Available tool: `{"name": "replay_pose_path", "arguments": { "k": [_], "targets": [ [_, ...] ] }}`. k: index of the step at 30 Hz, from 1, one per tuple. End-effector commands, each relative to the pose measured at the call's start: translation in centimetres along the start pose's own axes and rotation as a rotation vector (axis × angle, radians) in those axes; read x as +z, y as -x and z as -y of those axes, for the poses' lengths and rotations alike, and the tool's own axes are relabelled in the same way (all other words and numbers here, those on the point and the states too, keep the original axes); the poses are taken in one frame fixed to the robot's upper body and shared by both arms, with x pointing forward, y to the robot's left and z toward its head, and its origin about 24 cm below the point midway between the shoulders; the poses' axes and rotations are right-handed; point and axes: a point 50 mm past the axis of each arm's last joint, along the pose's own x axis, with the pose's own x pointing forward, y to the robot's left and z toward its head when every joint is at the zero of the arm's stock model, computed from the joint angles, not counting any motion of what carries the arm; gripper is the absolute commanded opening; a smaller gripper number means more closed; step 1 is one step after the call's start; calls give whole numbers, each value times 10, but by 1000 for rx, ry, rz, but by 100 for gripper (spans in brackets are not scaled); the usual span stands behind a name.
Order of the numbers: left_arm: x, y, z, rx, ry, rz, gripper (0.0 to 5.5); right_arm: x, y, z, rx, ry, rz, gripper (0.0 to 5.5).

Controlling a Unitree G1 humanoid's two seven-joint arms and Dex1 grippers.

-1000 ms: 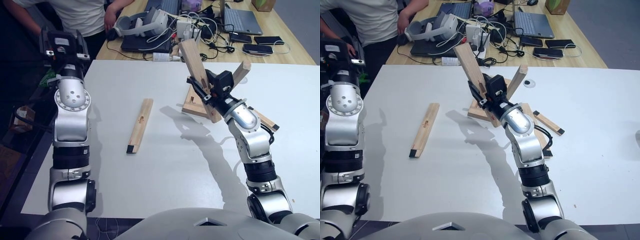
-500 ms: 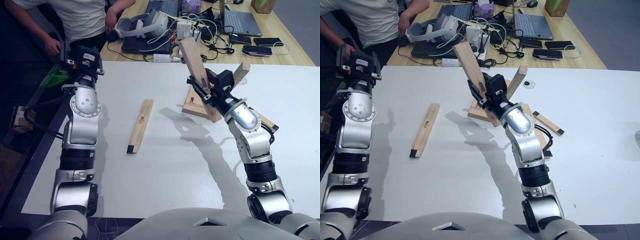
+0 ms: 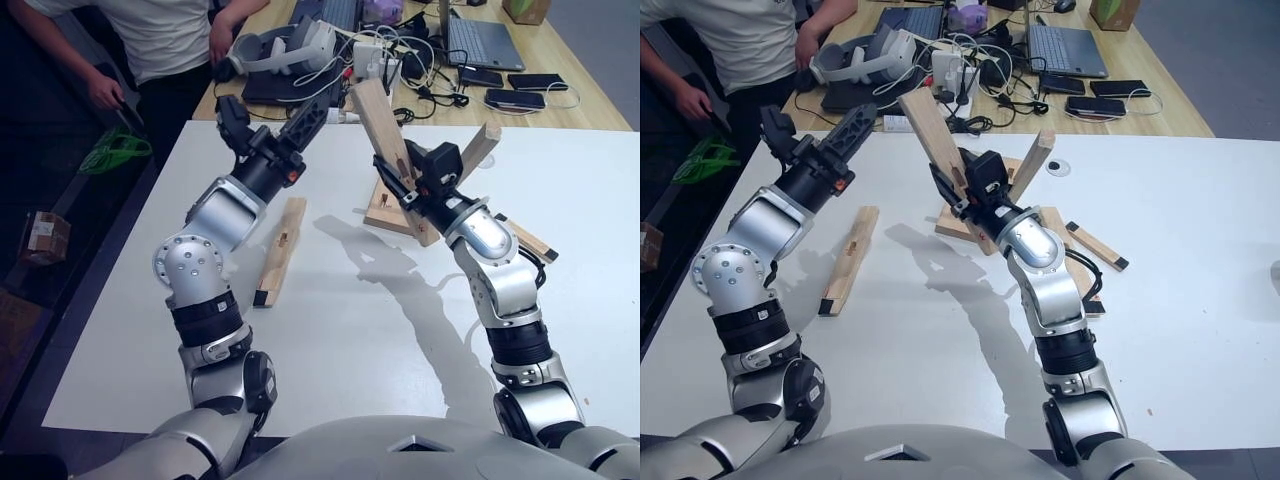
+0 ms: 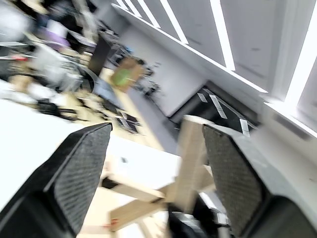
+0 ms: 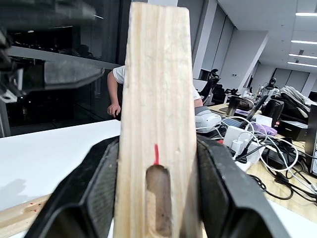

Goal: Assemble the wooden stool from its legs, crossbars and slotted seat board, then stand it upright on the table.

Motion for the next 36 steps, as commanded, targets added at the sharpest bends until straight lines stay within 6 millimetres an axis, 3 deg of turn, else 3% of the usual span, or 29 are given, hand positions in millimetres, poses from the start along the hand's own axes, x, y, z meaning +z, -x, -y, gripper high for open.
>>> {"name": "replay_pose_path", "arguments": {
  "k": [1, 8, 9, 13, 17, 23, 31, 36],
  "targets": [
    [0, 0, 9, -41, -14, -36, 328, 8, -4, -2, 9, 21, 32, 201],
    [-1, -2, 10, -37, -51, -44, 328, 7, -5, -3, 9, 17, 36, 201],
    [1, -3, 5, 19, -106, -32, 328, 7, -5, -3, 9, 17, 36, 201],
    [18, 8, -46, 438, -643, 93, 328, 6, -4, -4, 16, 13, 35, 201],
    [13, 20, -70, 558, -873, 143, 328, 5, -4, -5, 17, 11, 32, 201],
    [0, 32, -82, 573, -888, 215, 328, 5, -3, -5, 17, 9, 33, 201],
    [-3, 30, -85, 562, -913, 191, 328, 5, -4, -5, 13, 9, 36, 201],
    [-1, 30, -84, 565, -917, 203, 267, 5, -4, -5, 11, 9, 37, 201]
  ]
}}
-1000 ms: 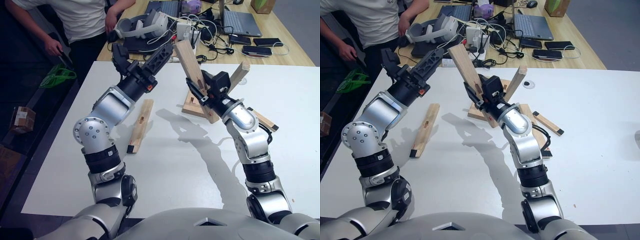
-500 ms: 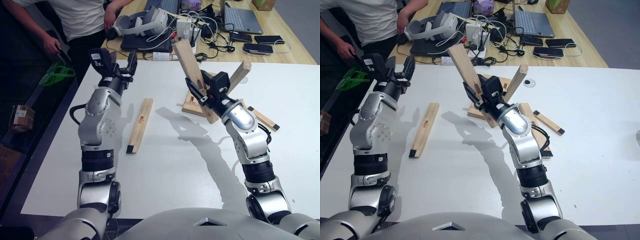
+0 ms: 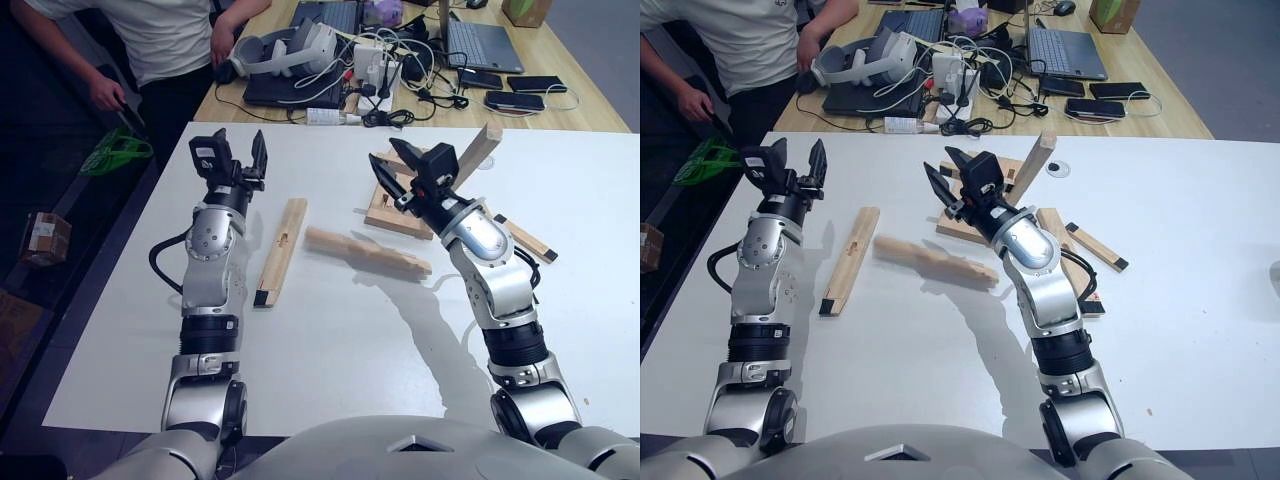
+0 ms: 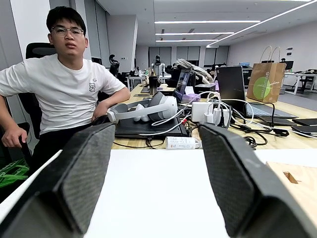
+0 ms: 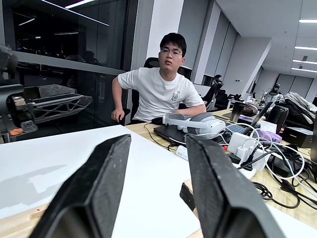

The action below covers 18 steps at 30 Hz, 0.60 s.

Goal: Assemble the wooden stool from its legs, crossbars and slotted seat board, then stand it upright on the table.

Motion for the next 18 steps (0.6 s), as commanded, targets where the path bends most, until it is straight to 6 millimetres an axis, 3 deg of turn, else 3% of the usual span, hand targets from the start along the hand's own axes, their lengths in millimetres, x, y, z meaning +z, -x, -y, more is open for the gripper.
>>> {"name": "replay_pose_path", "arguments": {
  "k": [1, 5, 9, 14, 18],
  "targets": [
    [1, -1, 0, 5, -4, -4, 249, 3, -2, 0, -1, 14, 11, 201],
    [4, -4, 4, -10, -28, -15, 243, 3, -1, -1, 17, 8, 7, 201],
    [3, -2, 8, -29, -61, -29, 243, -12, 12, -8, 169, -36, -90, 201],
    [5, -3, 10, -42, -64, -28, 241, -35, 36, -15, 407, -36, -269, 280],
    [4, -3, 13, -61, -72, -45, 287, -54, 45, -19, 510, 3, -388, 318]
  ]
}}
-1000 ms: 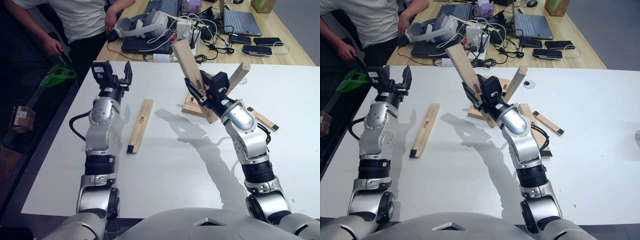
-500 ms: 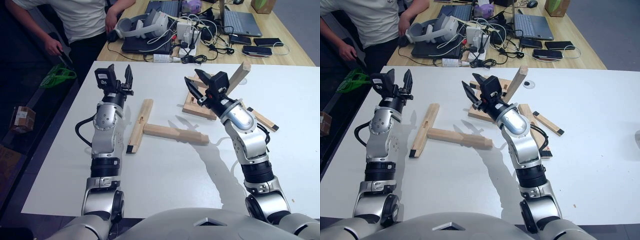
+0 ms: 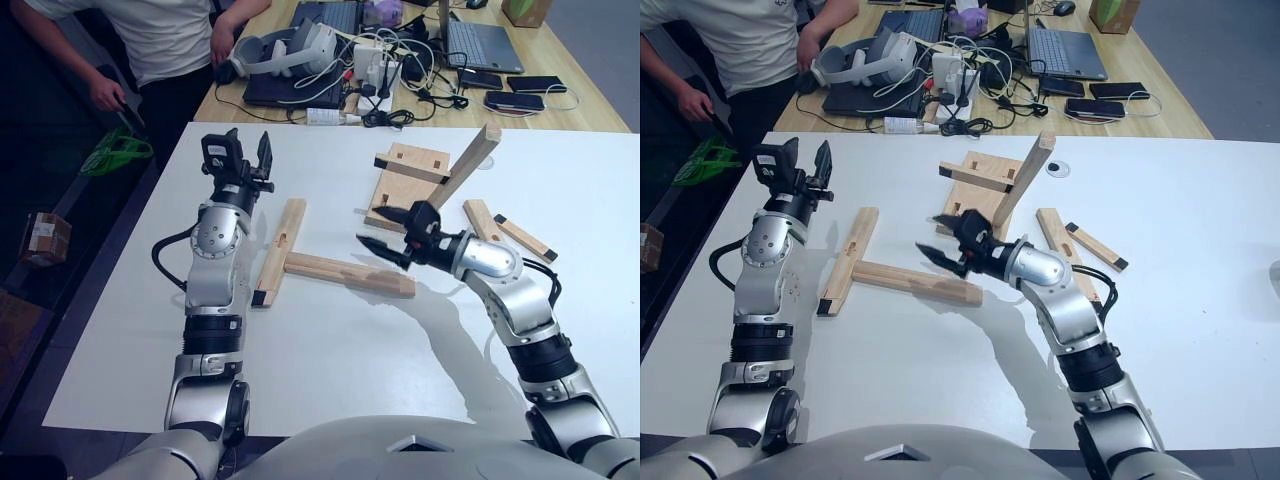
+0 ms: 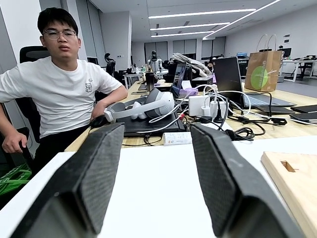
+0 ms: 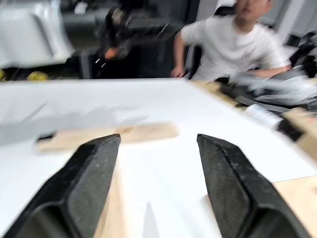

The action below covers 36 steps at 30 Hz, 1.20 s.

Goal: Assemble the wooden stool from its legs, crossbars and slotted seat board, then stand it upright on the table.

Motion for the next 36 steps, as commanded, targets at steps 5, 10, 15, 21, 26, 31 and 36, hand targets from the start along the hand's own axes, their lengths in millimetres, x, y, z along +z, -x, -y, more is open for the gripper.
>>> {"name": "replay_pose_path", "arguments": {
  "k": [5, 10, 15, 21, 26, 31, 36],
  "targets": [
    [3, -3, 6, -42, -19, -26, 287, -28, -5, -3, 120, 34, -174, 318],
    [-15, 10, 13, -182, 40, -171, 287, -38, -4, -3, 153, 25, -234, 318],
    [-35, 32, 24, -290, 89, -301, 287, -43, 0, 1, 131, 2, -254, 318],
    [-46, 40, 28, -297, 128, -375, 287, -57, 6, 1, 167, -69, -331, 318],
    [-52, 50, 36, -353, 161, -419, 287, -66, 12, 1, 211, -101, -397, 318],
    [-34, 35, 31, -307, 141, -332, 290, -71, 14, 0, 206, -104, -419, 240],
    [-7, 15, 12, -161, 159, -198, 290, -65, 14, 3, 148, -95, -353, 203]
  ]
}}
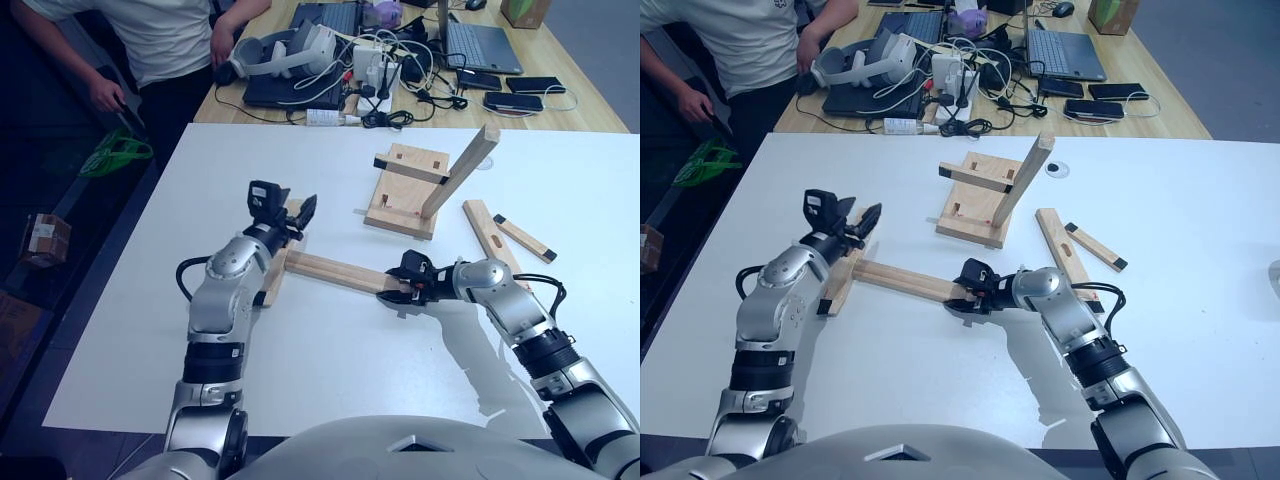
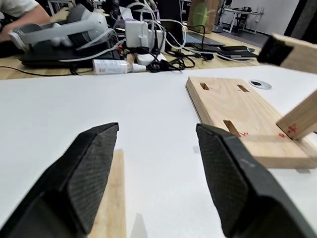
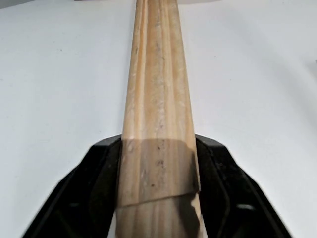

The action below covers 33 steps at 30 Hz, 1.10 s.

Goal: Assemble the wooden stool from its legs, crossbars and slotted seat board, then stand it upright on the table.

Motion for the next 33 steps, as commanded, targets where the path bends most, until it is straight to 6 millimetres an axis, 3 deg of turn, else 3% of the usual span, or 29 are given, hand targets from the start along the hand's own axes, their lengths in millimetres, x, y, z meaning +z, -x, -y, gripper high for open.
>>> {"name": "replay_pose_path", "arguments": {
  "k": [1, 7, 11, 13, 15, 17, 21, 26, 33],
  "targets": [
    [36, -4, -20, 123, 34, 146, 290, 0, 7, 4, -68, -11, 38, 203],
    [84, 2, -59, 226, 225, 318, 290, 10, 31, -6, -58, -187, 219, 203],
    [102, 8, -65, 109, 360, 363, 290, 39, 52, -10, 55, -425, 505, 203],
    [106, 8, -58, -30, 461, 370, 290, 65, 65, -3, 106, -585, 772, 203],
    [105, 5, -36, -221, 551, 344, 290, 89, 77, -3, 241, -728, 1025, 203],
    [107, 3, -11, -390, 589, 324, 290, 103, 80, -12, 381, -808, 1127, 203],
    [114, 7, 14, -619, 656, 341, 290, 123, 82, -26, 546, -878, 1170, 203],
    [144, 11, 40, -897, 767, 419, 290, 154, 90, -30, 696, -887, 1198, 203],
    [166, 22, 45, -1022, 839, 500, 290, 154, 87, -32, 729, -893, 1185, 203]
  ]
}}
